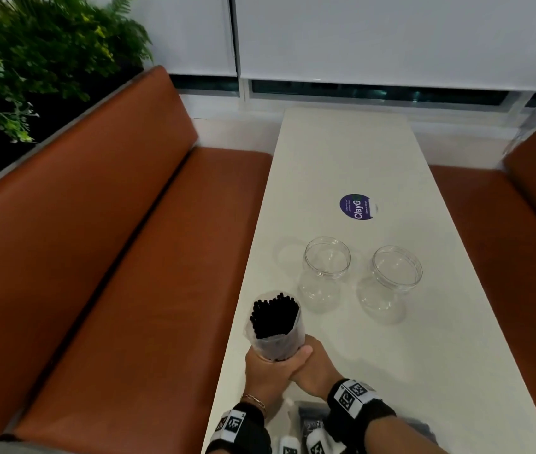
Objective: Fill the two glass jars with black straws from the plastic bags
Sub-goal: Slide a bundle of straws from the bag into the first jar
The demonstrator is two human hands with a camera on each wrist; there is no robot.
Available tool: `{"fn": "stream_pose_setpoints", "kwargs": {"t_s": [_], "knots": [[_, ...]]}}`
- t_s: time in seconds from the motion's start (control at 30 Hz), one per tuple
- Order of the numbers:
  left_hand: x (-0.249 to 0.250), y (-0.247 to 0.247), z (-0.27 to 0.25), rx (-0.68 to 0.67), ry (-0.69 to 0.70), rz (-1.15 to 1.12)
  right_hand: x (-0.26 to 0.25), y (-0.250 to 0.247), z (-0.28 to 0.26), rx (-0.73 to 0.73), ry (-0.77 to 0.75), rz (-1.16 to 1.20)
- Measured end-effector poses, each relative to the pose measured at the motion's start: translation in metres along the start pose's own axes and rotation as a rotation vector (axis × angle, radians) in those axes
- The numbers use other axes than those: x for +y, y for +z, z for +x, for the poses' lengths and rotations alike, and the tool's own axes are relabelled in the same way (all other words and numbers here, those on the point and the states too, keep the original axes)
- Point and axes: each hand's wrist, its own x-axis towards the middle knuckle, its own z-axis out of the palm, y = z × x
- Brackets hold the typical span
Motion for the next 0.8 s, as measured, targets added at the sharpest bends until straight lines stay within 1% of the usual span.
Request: {"fn": "stream_pose_setpoints", "kwargs": {"t_s": [0.13, 0.2, 0.3, 0.33, 0.4, 0.43, 0.5, 0.57, 0.6, 0.7, 0.8], "knots": [[0.009, -0.004, -0.001, -0.075, -0.073, -0.051, -0.009, -0.007, 0.000, -0.075, 0.038, -0.044], [0.015, -0.012, -0.001, -0.061, -0.071, -0.025, -0.022, -0.018, -0.001, -0.146, 0.079, -0.027], [0.035, -0.027, -0.001, 0.006, 0.022, 0.046, -0.047, -0.051, -0.008, -0.232, 0.137, -0.058], [0.045, -0.033, -0.001, 0.023, 0.062, 0.063, -0.056, -0.065, -0.011, -0.230, 0.123, -0.070], [0.066, -0.047, 0.001, 0.034, 0.134, 0.165, -0.078, -0.093, -0.014, -0.141, 0.043, -0.093], [0.076, -0.054, 0.006, 0.022, 0.175, 0.262, -0.090, -0.107, -0.014, -0.068, -0.007, -0.126], [0.099, -0.066, 0.018, -0.054, 0.240, 0.508, -0.116, -0.131, -0.013, 0.074, -0.108, -0.232], [0.126, -0.069, 0.032, -0.125, 0.306, 0.836, -0.138, -0.148, -0.008, 0.182, -0.192, -0.359], [0.140, -0.065, 0.039, -0.148, 0.342, 0.986, -0.144, -0.154, -0.003, 0.213, -0.230, -0.424], [0.185, -0.041, 0.055, -0.198, 0.405, 1.332, -0.151, -0.163, 0.018, 0.240, -0.316, -0.603], [0.225, -0.013, 0.062, -0.219, 0.429, 1.594, -0.140, -0.162, 0.042, 0.187, -0.316, -0.709]]}}
